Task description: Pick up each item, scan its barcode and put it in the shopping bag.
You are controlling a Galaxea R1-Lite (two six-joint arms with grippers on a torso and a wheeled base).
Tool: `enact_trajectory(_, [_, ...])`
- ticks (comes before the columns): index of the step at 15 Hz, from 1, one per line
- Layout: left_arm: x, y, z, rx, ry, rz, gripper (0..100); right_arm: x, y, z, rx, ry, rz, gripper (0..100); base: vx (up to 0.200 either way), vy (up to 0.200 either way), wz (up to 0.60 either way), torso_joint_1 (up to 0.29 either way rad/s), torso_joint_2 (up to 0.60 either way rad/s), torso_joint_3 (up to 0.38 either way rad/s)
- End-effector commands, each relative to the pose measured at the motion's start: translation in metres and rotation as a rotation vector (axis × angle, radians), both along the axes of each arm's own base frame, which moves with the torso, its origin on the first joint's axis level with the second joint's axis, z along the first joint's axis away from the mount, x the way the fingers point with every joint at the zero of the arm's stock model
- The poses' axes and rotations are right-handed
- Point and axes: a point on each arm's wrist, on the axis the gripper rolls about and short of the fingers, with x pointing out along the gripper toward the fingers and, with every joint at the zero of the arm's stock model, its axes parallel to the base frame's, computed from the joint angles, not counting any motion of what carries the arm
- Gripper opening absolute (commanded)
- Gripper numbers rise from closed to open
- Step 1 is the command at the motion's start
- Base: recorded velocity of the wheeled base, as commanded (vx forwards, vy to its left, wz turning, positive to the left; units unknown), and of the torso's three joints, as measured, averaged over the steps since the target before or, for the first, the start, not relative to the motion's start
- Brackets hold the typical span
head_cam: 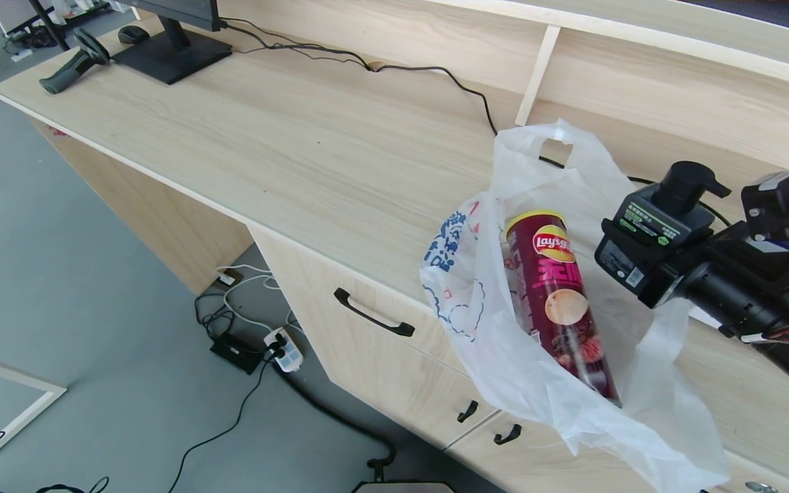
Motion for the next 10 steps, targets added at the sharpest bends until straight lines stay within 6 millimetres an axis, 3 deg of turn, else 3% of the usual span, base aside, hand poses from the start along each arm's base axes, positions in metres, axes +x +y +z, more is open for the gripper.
enact_trajectory(1, [0.000,0.000,0.000,0.000,0.001,-0.001,100,0.001,0.000,0.005,-0.005,-0.024,0.001,0,0.000,0.000,0.00,0.000,0.00,0.000])
enact_trajectory(10, [0.000,0.000,0.000,0.000,0.001,0.001,100,-0.012,0.000,-0.013,-0.033,0.042,0.005,0,0.000,0.000,0.00,0.000,0.00,0.000])
